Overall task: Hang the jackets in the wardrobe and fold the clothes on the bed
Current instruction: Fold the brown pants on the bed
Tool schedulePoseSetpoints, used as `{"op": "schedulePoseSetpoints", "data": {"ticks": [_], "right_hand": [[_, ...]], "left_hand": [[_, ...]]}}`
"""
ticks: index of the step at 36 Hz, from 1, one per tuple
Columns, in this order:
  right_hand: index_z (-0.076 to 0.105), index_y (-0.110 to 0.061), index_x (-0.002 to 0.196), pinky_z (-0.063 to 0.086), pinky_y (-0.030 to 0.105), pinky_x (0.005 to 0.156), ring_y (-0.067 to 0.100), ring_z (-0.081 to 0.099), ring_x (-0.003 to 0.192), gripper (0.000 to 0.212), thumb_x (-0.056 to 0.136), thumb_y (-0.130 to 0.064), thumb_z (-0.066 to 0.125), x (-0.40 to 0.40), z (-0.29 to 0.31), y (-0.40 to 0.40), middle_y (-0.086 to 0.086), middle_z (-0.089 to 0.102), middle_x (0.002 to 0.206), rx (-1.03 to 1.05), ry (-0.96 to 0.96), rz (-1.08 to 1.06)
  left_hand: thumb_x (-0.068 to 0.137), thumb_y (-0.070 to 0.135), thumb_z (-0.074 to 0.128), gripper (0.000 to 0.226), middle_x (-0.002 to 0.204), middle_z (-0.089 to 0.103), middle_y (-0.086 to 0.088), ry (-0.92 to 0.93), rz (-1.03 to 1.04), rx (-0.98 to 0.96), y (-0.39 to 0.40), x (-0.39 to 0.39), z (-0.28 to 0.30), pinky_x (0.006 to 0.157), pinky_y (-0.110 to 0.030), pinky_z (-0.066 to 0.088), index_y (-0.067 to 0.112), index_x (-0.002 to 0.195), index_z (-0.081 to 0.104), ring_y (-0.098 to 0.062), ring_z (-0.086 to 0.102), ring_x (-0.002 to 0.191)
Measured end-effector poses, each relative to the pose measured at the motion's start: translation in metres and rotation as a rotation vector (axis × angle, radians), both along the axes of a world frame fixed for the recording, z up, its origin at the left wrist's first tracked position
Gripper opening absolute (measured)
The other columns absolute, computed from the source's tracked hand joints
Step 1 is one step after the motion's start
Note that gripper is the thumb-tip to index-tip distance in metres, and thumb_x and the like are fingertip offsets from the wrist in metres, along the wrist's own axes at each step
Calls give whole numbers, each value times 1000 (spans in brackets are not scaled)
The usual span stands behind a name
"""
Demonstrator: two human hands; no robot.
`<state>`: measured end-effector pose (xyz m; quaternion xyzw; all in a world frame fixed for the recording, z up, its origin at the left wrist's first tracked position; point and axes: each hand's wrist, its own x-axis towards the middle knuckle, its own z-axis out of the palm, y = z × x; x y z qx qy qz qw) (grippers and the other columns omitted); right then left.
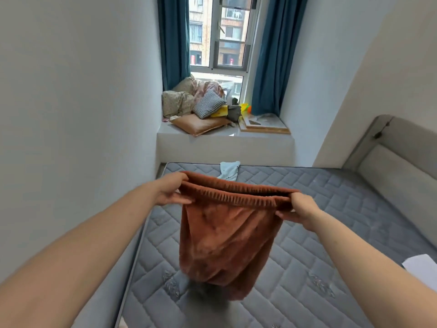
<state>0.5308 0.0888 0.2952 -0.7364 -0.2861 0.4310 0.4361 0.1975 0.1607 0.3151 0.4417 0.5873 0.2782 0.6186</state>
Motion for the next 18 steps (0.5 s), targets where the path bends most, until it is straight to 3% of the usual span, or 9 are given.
{"op": "schedulePoseSetpoints", "data": {"ticks": [4, 6, 7, 9, 12, 15, 18], "right_hand": [[63, -9, 114, 62, 31, 57, 24, 70, 74, 38, 97, 4, 32, -1, 90, 61, 7, 70, 89, 317, 75, -14], [60, -3, 123, 63, 32, 73, 25, 72, 92, 38, 95, 4, 37, 1, 138, 86, 13, 71, 108, 475, 8, -9], [58, -3, 127, 61, 35, 83, 24, 70, 103, 37, 95, 2, 40, 1, 161, 96, 14, 69, 117, 546, -37, -21], [56, -9, 123, 57, 38, 94, 20, 66, 106, 27, 98, -8, 46, -2, 199, 104, 5, 66, 115, 666, -142, -62], [48, -14, 109, 51, 29, 83, 8, 59, 90, 13, 97, -15, 49, -6, 232, 102, -8, 56, 96, 814, -292, -94], [46, -17, 105, 43, 15, 65, 2, 55, 81, 16, 94, -6, 43, -7, 243, 96, -8, 55, 92, 874, -375, -50], [48, -19, 101, 50, 24, 76, 7, 59, 87, 17, 93, -4, 44, -7, 236, 91, -6, 57, 95, 875, -380, -34]], "left_hand": [[104, 7, 33, 31, 76, 67, -8, -115, 85, 290, 48, 28, 99, 69, -32, 52, 17, 94, 61, -20, 63, 74], [102, 3, 33, 36, 65, 70, -13, -167, 107, 447, 64, 36, 151, 74, -33, 56, 14, 93, 67, -21, 66, 75], [100, 2, 35, 38, 70, 71, -17, -164, 111, 526, 69, 38, 174, 79, -34, 57, 12, 94, 70, -23, 68, 78], [96, -1, 38, 40, 83, 73, -17, -113, 114, 678, 74, 37, 213, 81, -32, 59, 11, 92, 75, -23, 70, 83], [94, 3, 42, 40, 87, 75, -5, -8, 122, 846, 78, 26, 249, 85, -32, 56, 20, 88, 78, -20, 68, 89], [97, 12, 47, 32, 111, 72, -7, 56, 146, 911, 84, 13, 264, 103, -43, 52, 17, 108, 76, -26, 64, 110], [97, 21, 51, 28, 119, 68, -9, 89, 133, 907, 80, 3, 259, 106, -50, 50, 16, 114, 73, -27, 62, 115]]}}
